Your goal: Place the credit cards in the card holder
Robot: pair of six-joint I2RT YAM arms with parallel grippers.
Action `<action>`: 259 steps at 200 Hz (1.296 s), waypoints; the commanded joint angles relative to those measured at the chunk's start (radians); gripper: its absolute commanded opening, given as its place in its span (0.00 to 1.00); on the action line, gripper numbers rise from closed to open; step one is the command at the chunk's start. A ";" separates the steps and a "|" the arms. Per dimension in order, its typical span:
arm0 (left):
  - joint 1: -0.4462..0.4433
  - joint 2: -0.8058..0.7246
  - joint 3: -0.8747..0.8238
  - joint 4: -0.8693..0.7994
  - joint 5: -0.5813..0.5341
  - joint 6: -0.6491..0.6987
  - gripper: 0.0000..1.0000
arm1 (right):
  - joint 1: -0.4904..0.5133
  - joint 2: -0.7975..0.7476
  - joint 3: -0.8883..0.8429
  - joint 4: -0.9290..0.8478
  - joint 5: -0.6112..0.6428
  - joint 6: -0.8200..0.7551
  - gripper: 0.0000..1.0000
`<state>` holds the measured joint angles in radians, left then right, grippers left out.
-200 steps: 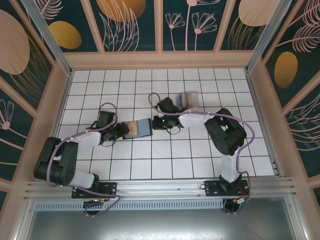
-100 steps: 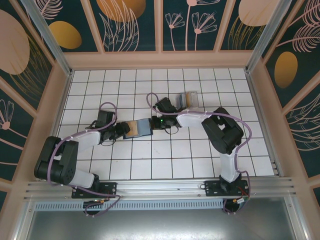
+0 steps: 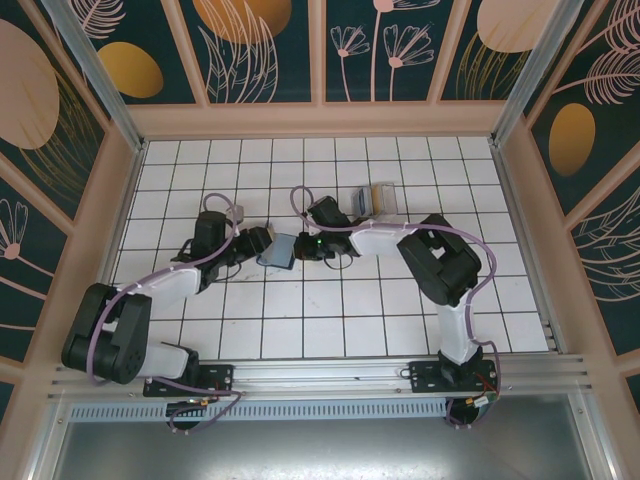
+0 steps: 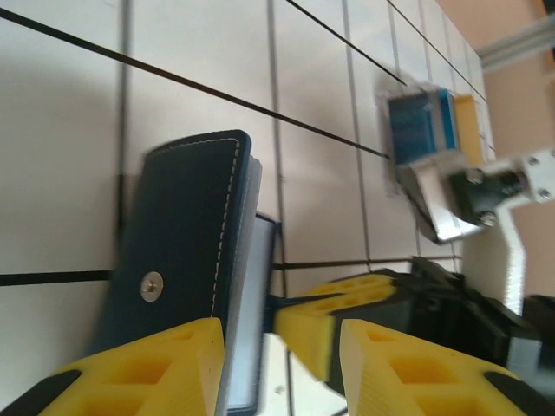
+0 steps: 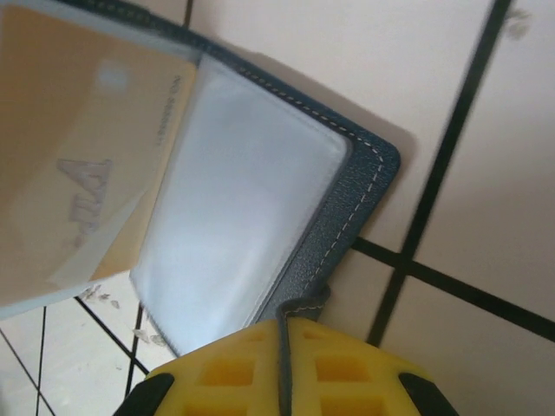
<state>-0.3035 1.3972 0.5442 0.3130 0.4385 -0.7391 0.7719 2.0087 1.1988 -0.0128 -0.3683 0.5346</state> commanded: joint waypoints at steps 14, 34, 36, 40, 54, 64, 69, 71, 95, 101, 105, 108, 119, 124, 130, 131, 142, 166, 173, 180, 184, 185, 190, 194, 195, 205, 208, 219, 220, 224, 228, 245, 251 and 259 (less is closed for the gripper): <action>-0.050 0.084 0.026 0.053 0.064 -0.018 0.42 | 0.017 0.010 0.009 0.044 -0.014 0.027 0.08; -0.055 0.134 0.024 0.084 0.085 -0.039 0.42 | 0.009 -0.021 -0.026 0.066 0.015 0.043 0.10; -0.054 0.138 0.023 0.084 0.087 -0.041 0.42 | 0.008 -0.026 -0.030 0.069 0.018 0.047 0.11; -0.055 0.144 0.023 0.084 0.089 -0.043 0.42 | 0.006 -0.033 -0.040 0.076 0.025 0.054 0.13; -0.054 0.157 0.017 0.066 0.066 -0.050 0.41 | -0.002 -0.070 -0.086 0.122 0.041 0.082 0.16; -0.054 0.155 0.015 0.022 -0.005 -0.046 0.38 | -0.009 -0.091 -0.115 0.154 0.029 0.094 0.17; -0.053 0.151 0.014 0.010 -0.025 -0.041 0.37 | -0.011 -0.099 -0.122 0.160 0.027 0.097 0.18; -0.052 0.150 0.014 0.007 -0.027 -0.038 0.37 | -0.011 -0.101 -0.124 0.161 0.027 0.098 0.18; -0.053 0.101 0.016 0.002 -0.010 -0.041 0.38 | -0.011 -0.121 -0.134 0.167 0.029 0.121 0.23; -0.052 0.085 0.021 -0.007 -0.013 -0.038 0.38 | -0.011 -0.126 -0.138 0.173 0.028 0.125 0.25; -0.052 0.076 0.025 -0.017 -0.020 -0.032 0.38 | -0.010 -0.131 -0.141 0.177 0.028 0.127 0.25; -0.052 0.070 0.029 -0.026 -0.023 -0.028 0.38 | -0.011 -0.132 -0.143 0.178 0.028 0.128 0.25; -0.051 0.053 0.051 -0.071 -0.042 -0.006 0.38 | -0.011 -0.141 -0.144 0.181 0.032 0.130 0.26; -0.051 0.050 0.064 -0.096 -0.052 0.004 0.38 | -0.011 -0.142 -0.141 0.178 0.034 0.130 0.26; -0.051 0.047 0.075 -0.126 -0.068 0.014 0.39 | -0.012 -0.144 -0.135 0.172 0.035 0.130 0.26; -0.051 0.047 0.077 -0.131 -0.070 0.015 0.38 | -0.012 -0.144 -0.134 0.171 0.035 0.129 0.26; -0.048 0.046 0.088 -0.176 -0.110 0.024 0.39 | -0.013 -0.143 -0.121 0.159 0.036 0.131 0.26; -0.039 0.079 0.068 -0.210 -0.224 0.006 0.37 | -0.013 -0.133 -0.111 0.149 0.040 0.133 0.23; -0.037 0.098 0.060 -0.203 -0.234 0.004 0.36 | -0.013 -0.129 -0.111 0.146 0.038 0.138 0.22; -0.037 0.120 0.054 -0.190 -0.233 0.003 0.35 | -0.012 -0.126 -0.112 0.148 0.033 0.142 0.20; -0.037 0.130 0.048 -0.178 -0.225 0.002 0.34 | -0.011 -0.126 -0.114 0.150 0.031 0.146 0.19; -0.037 0.133 0.046 -0.174 -0.222 0.001 0.34 | -0.011 -0.126 -0.113 0.151 0.030 0.146 0.19; -0.037 0.143 0.038 -0.151 -0.209 -0.001 0.33 | -0.010 -0.125 -0.116 0.154 0.025 0.151 0.17; -0.037 0.149 0.030 -0.130 -0.191 -0.002 0.33 | -0.010 -0.125 -0.117 0.157 0.021 0.154 0.16; -0.037 0.151 0.027 -0.125 -0.187 -0.003 0.32 | -0.010 -0.125 -0.117 0.158 0.021 0.154 0.15; -0.038 0.165 0.012 -0.082 -0.150 -0.011 0.31 | -0.007 -0.126 -0.122 0.159 0.020 0.158 0.15; -0.038 0.168 0.010 -0.074 -0.142 -0.013 0.30 | -0.006 -0.127 -0.123 0.159 0.020 0.159 0.14; -0.040 0.176 0.005 -0.063 -0.123 -0.014 0.30 | -0.005 -0.136 -0.127 0.159 0.026 0.165 0.14; -0.040 0.176 0.006 -0.063 -0.122 -0.014 0.30 | -0.006 -0.136 -0.128 0.160 0.026 0.166 0.14; -0.040 0.174 0.004 -0.064 -0.122 -0.013 0.30 | -0.005 -0.140 -0.129 0.160 0.026 0.167 0.13; -0.041 0.174 0.001 -0.064 -0.122 -0.012 0.29 | -0.005 -0.143 -0.130 0.162 0.026 0.167 0.12; -0.042 0.173 -0.007 -0.070 -0.134 -0.001 0.29 | -0.005 -0.156 -0.133 0.170 0.031 0.169 0.09; -0.042 0.176 -0.007 -0.074 -0.136 -0.001 0.29 | -0.005 -0.156 -0.130 0.171 0.033 0.168 0.08; -0.042 0.183 -0.007 -0.078 -0.134 -0.001 0.28 | -0.005 -0.156 -0.125 0.169 0.033 0.175 0.08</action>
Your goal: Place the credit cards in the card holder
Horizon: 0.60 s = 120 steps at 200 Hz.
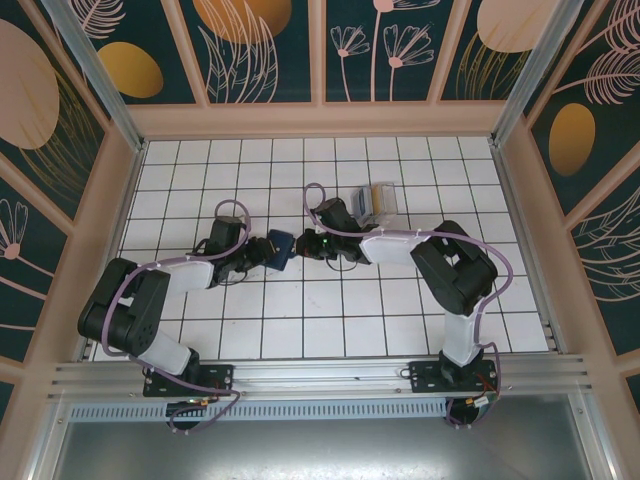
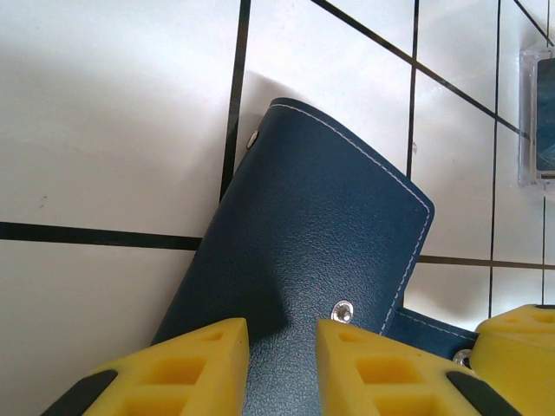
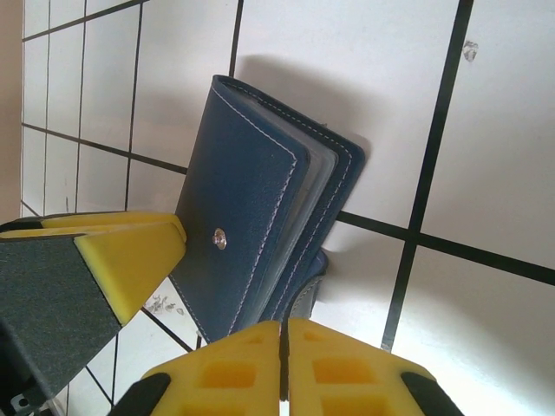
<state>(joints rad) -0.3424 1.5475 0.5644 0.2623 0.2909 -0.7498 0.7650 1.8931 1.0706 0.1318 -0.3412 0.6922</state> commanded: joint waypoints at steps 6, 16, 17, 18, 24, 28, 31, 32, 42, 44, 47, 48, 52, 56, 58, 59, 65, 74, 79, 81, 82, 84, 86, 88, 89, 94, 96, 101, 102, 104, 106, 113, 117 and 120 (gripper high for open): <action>-0.003 0.038 -0.029 -0.026 0.019 0.007 0.28 | 0.002 -0.037 0.009 0.025 0.000 0.022 0.08; -0.003 0.044 -0.036 -0.014 0.033 -0.001 0.27 | 0.004 -0.027 0.025 0.026 -0.017 0.032 0.07; -0.004 0.044 -0.037 -0.013 0.034 -0.002 0.27 | 0.004 -0.025 0.026 0.025 -0.019 0.033 0.07; -0.003 0.045 -0.038 -0.012 0.036 -0.003 0.27 | 0.004 -0.024 0.028 0.025 -0.021 0.035 0.07; -0.003 0.048 -0.043 -0.001 0.046 -0.010 0.27 | 0.005 -0.017 0.038 0.021 -0.027 0.041 0.07; -0.004 0.049 -0.045 0.006 0.054 -0.016 0.26 | 0.006 -0.011 0.046 0.017 -0.028 0.047 0.07; -0.004 0.051 -0.047 0.009 0.061 -0.019 0.26 | 0.006 -0.005 0.053 0.012 -0.024 0.051 0.07; -0.004 0.051 -0.047 0.010 0.064 -0.020 0.26 | 0.007 -0.004 0.055 0.010 -0.023 0.052 0.07; -0.004 0.046 -0.050 0.019 0.088 -0.037 0.26 | 0.014 0.011 0.083 -0.027 0.003 0.063 0.07; -0.004 0.044 -0.051 0.021 0.092 -0.040 0.26 | 0.015 0.014 0.088 -0.033 0.008 0.063 0.07; -0.005 0.041 -0.053 0.023 0.098 -0.046 0.26 | 0.017 0.019 0.097 -0.041 0.014 0.065 0.07; -0.005 0.040 -0.053 0.024 0.101 -0.048 0.26 | 0.018 0.021 0.099 -0.044 0.015 0.065 0.07; -0.006 0.034 -0.056 0.028 0.107 -0.055 0.26 | 0.020 0.025 0.108 -0.054 0.022 0.067 0.07; -0.006 0.029 -0.060 0.035 0.115 -0.063 0.26 | 0.022 0.028 0.115 -0.060 0.029 0.070 0.07; -0.006 0.028 -0.062 0.040 0.120 -0.069 0.26 | 0.023 0.031 0.118 -0.063 0.033 0.072 0.07; -0.006 0.026 -0.063 0.043 0.122 -0.070 0.26 | 0.024 0.031 0.120 -0.063 0.034 0.073 0.07; -0.006 0.023 -0.068 0.061 0.138 -0.083 0.26 | 0.028 0.033 0.127 -0.066 0.042 0.075 0.07; -0.006 0.030 -0.070 0.083 0.165 -0.101 0.26 | 0.031 0.043 0.143 -0.076 0.053 0.075 0.08; -0.006 0.036 -0.069 0.091 0.179 -0.111 0.26 | 0.034 0.051 0.154 -0.085 0.058 0.074 0.08; -0.006 0.038 -0.069 0.096 0.184 -0.114 0.26 | 0.034 0.055 0.159 -0.089 0.059 0.073 0.08; -0.006 0.039 -0.068 0.097 0.188 -0.116 0.26 | 0.034 0.056 0.160 -0.091 0.061 0.073 0.08; -0.006 0.042 -0.068 0.101 0.194 -0.119 0.26 | 0.034 0.060 0.165 -0.096 0.063 0.073 0.08; -0.006 0.044 -0.067 0.106 0.198 -0.124 0.26 | 0.034 0.066 0.170 -0.102 0.065 0.073 0.08; -0.006 0.045 -0.067 0.110 0.204 -0.129 0.26 | 0.034 0.070 0.175 -0.109 0.068 0.073 0.08; -0.006 0.046 -0.067 0.112 0.207 -0.131 0.26 | 0.034 0.072 0.177 -0.111 0.070 0.071 0.08; -0.006 0.048 -0.070 0.124 0.217 -0.143 0.26 | 0.035 0.081 0.189 -0.126 0.079 0.071 0.08; -0.006 0.048 -0.071 0.129 0.220 -0.149 0.26 | 0.036 0.085 0.194 -0.131 0.083 0.069 0.08; -0.006 0.046 -0.078 0.145 0.226 -0.160 0.26 | 0.036 0.094 0.200 -0.141 0.092 0.065 0.08; -0.005 0.045 -0.080 0.148 0.227 -0.164 0.26 | 0.036 0.096 0.201 -0.142 0.094 0.063 0.08; -0.005 0.043 -0.081 0.155 0.227 -0.170 0.26 | 0.036 0.098 0.204 -0.147 0.099 0.061 0.08; -0.006 0.041 -0.085 0.161 0.228 -0.176 0.26 | 0.036 0.102 0.207 -0.151 0.107 0.060 0.08; -0.006 0.034 -0.094 0.180 0.229 -0.188 0.26 | 0.036 0.107 0.212 -0.169 0.136 0.052 0.08; -0.006 0.029 -0.098 0.186 0.227 -0.193 0.26 | 0.036 0.111 0.216 -0.177 0.150 0.044 0.08; -0.006 0.027 -0.099 0.187 0.224 -0.193 0.26 | 0.036 0.113 0.220 -0.183 0.156 0.038 0.08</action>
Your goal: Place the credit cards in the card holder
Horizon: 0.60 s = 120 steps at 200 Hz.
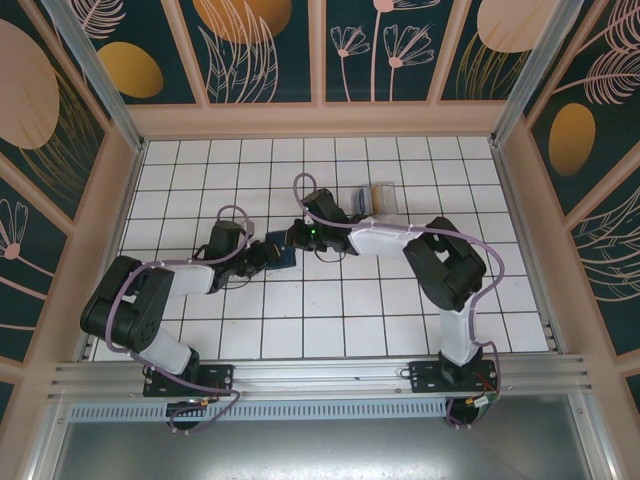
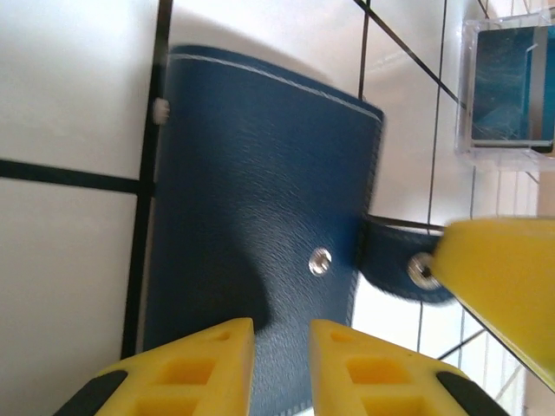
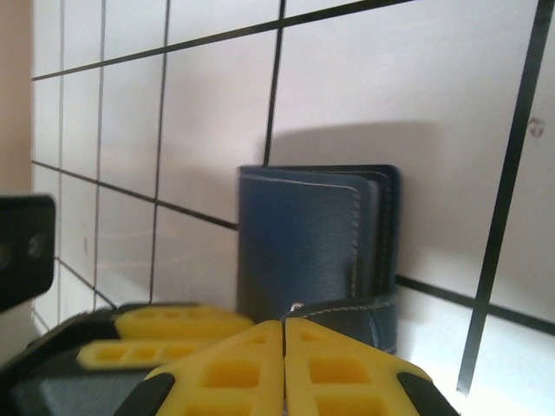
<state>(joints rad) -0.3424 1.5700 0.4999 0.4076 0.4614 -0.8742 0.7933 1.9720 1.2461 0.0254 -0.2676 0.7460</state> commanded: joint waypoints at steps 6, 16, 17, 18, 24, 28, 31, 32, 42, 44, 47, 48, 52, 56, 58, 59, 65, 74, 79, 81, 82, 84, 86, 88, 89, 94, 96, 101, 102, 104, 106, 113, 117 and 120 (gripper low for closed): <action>-0.006 0.001 -0.034 0.039 0.052 -0.067 0.26 | 0.007 0.039 0.052 -0.094 0.093 -0.026 0.08; -0.006 -0.009 -0.032 0.027 0.050 -0.064 0.26 | 0.006 0.045 0.067 -0.117 0.095 -0.042 0.08; -0.006 -0.010 -0.032 0.026 0.050 -0.063 0.26 | 0.006 0.046 0.069 -0.119 0.095 -0.044 0.08; -0.006 -0.011 -0.032 0.026 0.049 -0.063 0.26 | 0.006 0.046 0.071 -0.120 0.094 -0.045 0.08; -0.006 -0.018 -0.036 0.022 0.046 -0.062 0.26 | 0.006 0.047 0.077 -0.127 0.089 -0.055 0.08; -0.006 -0.021 -0.038 0.022 0.044 -0.061 0.26 | 0.007 0.048 0.082 -0.130 0.085 -0.061 0.08; -0.006 -0.026 -0.040 0.021 0.041 -0.061 0.26 | 0.007 0.050 0.086 -0.132 0.081 -0.066 0.08; -0.006 -0.026 -0.041 0.021 0.039 -0.060 0.26 | 0.007 0.050 0.087 -0.133 0.079 -0.069 0.08; -0.004 -0.035 -0.038 0.010 0.030 -0.051 0.26 | 0.007 0.056 0.106 -0.149 0.066 -0.089 0.08; -0.004 -0.036 -0.037 0.008 0.030 -0.048 0.26 | 0.007 0.059 0.111 -0.154 0.065 -0.093 0.08; -0.002 -0.037 -0.035 0.003 0.028 -0.044 0.26 | 0.007 0.063 0.118 -0.163 0.063 -0.100 0.08; -0.001 -0.038 -0.034 0.000 0.027 -0.043 0.26 | 0.008 0.064 0.120 -0.166 0.062 -0.102 0.08; 0.000 -0.041 -0.030 -0.010 0.025 -0.038 0.26 | 0.008 0.069 0.129 -0.176 0.059 -0.109 0.08; 0.002 -0.046 -0.027 -0.024 0.015 -0.034 0.26 | 0.007 0.073 0.135 -0.182 0.053 -0.117 0.08; 0.003 -0.048 -0.026 -0.031 0.009 -0.032 0.26 | 0.007 0.075 0.138 -0.184 0.050 -0.119 0.08; 0.004 -0.050 -0.026 -0.034 0.006 -0.032 0.26 | 0.007 0.075 0.140 -0.185 0.049 -0.120 0.08; 0.006 -0.058 -0.022 -0.057 -0.015 -0.025 0.26 | 0.007 0.077 0.149 -0.193 0.043 -0.126 0.08; 0.014 -0.073 -0.016 -0.093 -0.054 -0.013 0.25 | 0.009 0.080 0.155 -0.198 0.039 -0.134 0.08; 0.018 -0.080 -0.015 -0.110 -0.074 -0.004 0.25 | 0.010 0.081 0.160 -0.200 0.035 -0.140 0.08; 0.018 -0.082 -0.014 -0.116 -0.083 0.000 0.25 | 0.011 0.081 0.162 -0.202 0.035 -0.142 0.08; 0.019 -0.084 -0.013 -0.118 -0.088 0.003 0.25 | 0.011 0.081 0.163 -0.202 0.035 -0.143 0.08; 0.021 -0.087 -0.012 -0.126 -0.096 0.008 0.24 | 0.011 0.082 0.165 -0.204 0.034 -0.146 0.08; 0.021 -0.089 -0.009 -0.134 -0.104 0.015 0.24 | 0.012 0.083 0.167 -0.206 0.034 -0.149 0.08; 0.022 -0.090 -0.006 -0.143 -0.112 0.020 0.24 | 0.012 0.083 0.169 -0.208 0.035 -0.152 0.08; 0.021 -0.091 -0.005 -0.147 -0.117 0.022 0.24 | 0.012 0.083 0.172 -0.210 0.035 -0.153 0.08; 0.020 -0.094 0.006 -0.172 -0.143 0.049 0.24 | 0.011 0.086 0.182 -0.221 0.036 -0.158 0.08; 0.021 -0.093 0.010 -0.181 -0.152 0.059 0.24 | 0.012 0.088 0.185 -0.225 0.037 -0.161 0.08; 0.021 -0.089 0.020 -0.202 -0.177 0.077 0.24 | 0.012 0.090 0.192 -0.234 0.039 -0.164 0.08; 0.021 -0.088 0.021 -0.206 -0.181 0.082 0.24 | 0.012 0.091 0.193 -0.237 0.039 -0.164 0.08; 0.021 -0.083 0.026 -0.215 -0.188 0.088 0.24 | 0.012 0.092 0.195 -0.238 0.039 -0.166 0.08; 0.021 -0.081 0.030 -0.223 -0.194 0.094 0.24 | 0.013 0.091 0.198 -0.239 0.039 -0.166 0.08; 0.021 -0.062 0.047 -0.246 -0.205 0.118 0.25 | 0.015 0.091 0.200 -0.240 0.038 -0.173 0.08; 0.022 -0.047 0.054 -0.249 -0.199 0.128 0.25 | 0.016 0.090 0.202 -0.240 0.037 -0.176 0.08; 0.020 -0.036 0.057 -0.248 -0.192 0.132 0.25 | 0.018 0.090 0.204 -0.240 0.038 -0.177 0.08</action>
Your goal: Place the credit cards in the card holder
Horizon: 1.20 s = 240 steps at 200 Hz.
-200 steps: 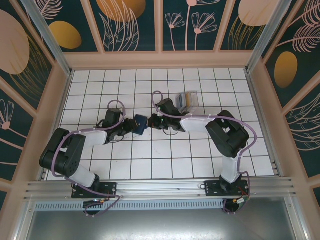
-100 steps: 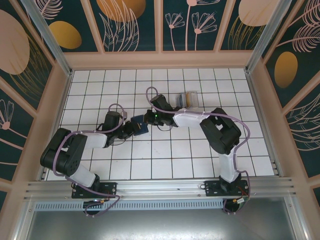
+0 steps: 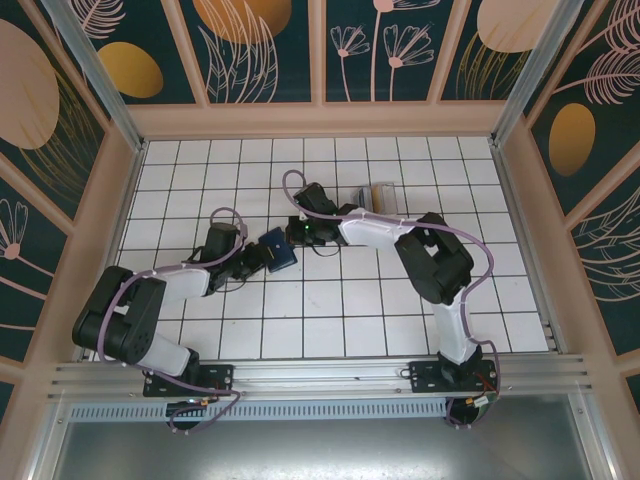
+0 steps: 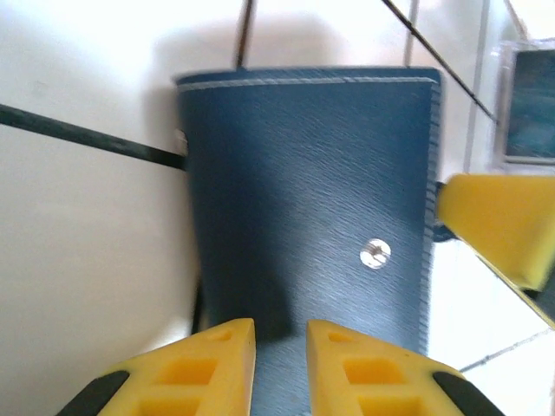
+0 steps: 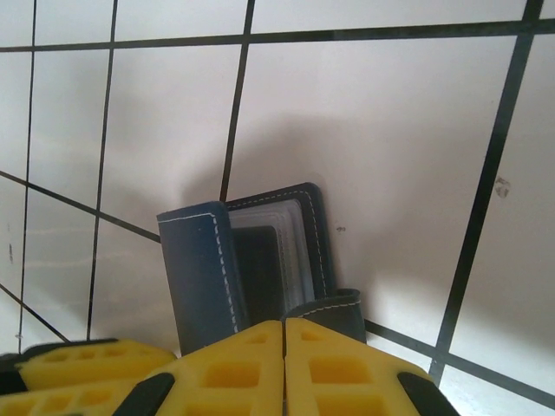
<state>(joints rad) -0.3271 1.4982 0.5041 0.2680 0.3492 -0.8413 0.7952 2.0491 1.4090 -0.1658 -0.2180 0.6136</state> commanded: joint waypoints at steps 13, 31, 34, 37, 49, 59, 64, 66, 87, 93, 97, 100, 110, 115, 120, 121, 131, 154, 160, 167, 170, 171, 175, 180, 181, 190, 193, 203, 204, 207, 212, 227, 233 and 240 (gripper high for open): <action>0.004 0.081 0.069 -0.104 -0.061 0.111 0.27 | 0.020 0.010 0.044 -0.048 -0.015 -0.056 0.08; -0.001 0.116 0.085 -0.103 -0.067 0.121 0.32 | 0.022 0.002 0.043 -0.043 -0.017 -0.061 0.08; -0.003 0.119 0.086 -0.102 -0.072 0.122 0.32 | 0.021 0.001 0.043 -0.043 -0.017 -0.061 0.08; -0.005 0.121 0.089 -0.101 -0.076 0.127 0.33 | 0.021 0.001 0.043 -0.042 -0.018 -0.063 0.08; -0.013 0.134 0.110 -0.124 -0.105 0.145 0.36 | 0.021 0.000 0.040 -0.043 -0.015 -0.070 0.08; -0.014 0.152 0.135 -0.159 -0.133 0.161 0.37 | 0.021 -0.002 0.038 -0.046 -0.010 -0.075 0.08; -0.014 0.163 0.147 -0.175 -0.140 0.165 0.38 | 0.021 -0.003 0.038 -0.047 -0.009 -0.079 0.08; -0.014 0.167 0.151 -0.179 -0.142 0.167 0.38 | 0.021 -0.004 0.038 -0.048 -0.009 -0.080 0.08; -0.016 0.209 0.177 -0.209 -0.165 0.169 0.39 | 0.021 -0.012 0.043 -0.053 -0.007 -0.103 0.08; -0.017 0.232 0.181 -0.213 -0.170 0.167 0.39 | 0.020 -0.013 0.048 -0.060 -0.002 -0.109 0.08; -0.018 0.246 0.184 -0.216 -0.175 0.166 0.39 | 0.019 -0.013 0.051 -0.064 0.001 -0.113 0.08; -0.018 0.253 0.186 -0.218 -0.178 0.165 0.39 | 0.019 -0.012 0.055 -0.069 0.004 -0.117 0.08; -0.019 0.265 0.190 -0.223 -0.186 0.161 0.39 | 0.016 -0.009 0.068 -0.087 0.011 -0.126 0.08; -0.021 0.268 0.189 -0.223 -0.187 0.159 0.40 | 0.016 -0.008 0.073 -0.095 0.011 -0.132 0.08; -0.023 0.270 0.188 -0.222 -0.192 0.156 0.40 | 0.016 -0.006 0.079 -0.103 0.012 -0.136 0.08; -0.023 0.270 0.188 -0.222 -0.193 0.155 0.40 | 0.017 -0.006 0.079 -0.104 0.013 -0.137 0.08; -0.026 0.272 0.186 -0.224 -0.210 0.151 0.40 | 0.016 -0.008 0.076 -0.103 0.022 -0.140 0.08; -0.026 0.261 0.180 -0.227 -0.229 0.143 0.40 | 0.002 -0.026 0.054 -0.107 0.057 -0.130 0.08; -0.026 0.251 0.175 -0.222 -0.230 0.138 0.40 | -0.007 -0.033 0.048 -0.104 0.054 -0.130 0.08; -0.026 0.243 0.169 -0.219 -0.230 0.136 0.40 | -0.016 -0.043 0.038 -0.101 0.048 -0.133 0.08; -0.026 0.241 0.169 -0.219 -0.230 0.136 0.40 | -0.019 -0.048 0.033 -0.098 0.045 -0.136 0.08; -0.026 0.241 0.169 -0.219 -0.230 0.136 0.40 | -0.019 -0.051 0.032 -0.097 0.044 -0.136 0.08; -0.026 0.240 0.169 -0.221 -0.231 0.136 0.40 | -0.023 -0.056 0.026 -0.093 0.041 -0.141 0.08; -0.026 0.240 0.172 -0.223 -0.229 0.138 0.40 | -0.025 -0.063 0.019 -0.088 0.039 -0.148 0.08; -0.027 0.239 0.174 -0.223 -0.229 0.139 0.40 | -0.025 -0.064 0.018 -0.088 0.038 -0.149 0.08; -0.026 0.241 0.176 -0.227 -0.226 0.142 0.40 | -0.024 -0.073 0.015 -0.084 0.026 -0.165 0.08; -0.026 0.241 0.178 -0.226 -0.224 0.140 0.40 | -0.024 -0.075 0.016 -0.084 0.020 -0.170 0.08; -0.026 0.240 0.174 -0.217 -0.218 0.135 0.40 | -0.024 -0.068 0.023 -0.084 -0.016 -0.186 0.09; -0.026 0.240 0.174 -0.215 -0.219 0.135 0.40 | -0.024 -0.067 0.024 -0.084 -0.021 -0.186 0.08; -0.026 0.240 0.175 -0.213 -0.218 0.133 0.40 | -0.024 -0.061 0.028 -0.085 -0.035 -0.189 0.08; -0.026 0.242 0.174 -0.211 -0.219 0.131 0.40 | -0.022 -0.052 0.032 -0.082 -0.053 -0.193 0.08; -0.026 0.255 0.184 -0.216 -0.218 0.130 0.39 | -0.010 -0.018 0.044 -0.068 -0.091 -0.196 0.08; -0.026 0.259 0.186 -0.217 -0.214 0.127 0.39 | -0.005 -0.003 0.055 -0.070 -0.100 -0.193 0.09; -0.026 0.261 0.186 -0.211 -0.207 0.121 0.38 | 0.002 0.011 0.068 -0.074 -0.107 -0.193 0.09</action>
<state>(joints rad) -0.3538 1.6531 0.7109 0.0414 0.2611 -0.7181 0.7746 2.0308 1.4376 -0.2462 -0.2470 0.4488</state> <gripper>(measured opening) 0.392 0.086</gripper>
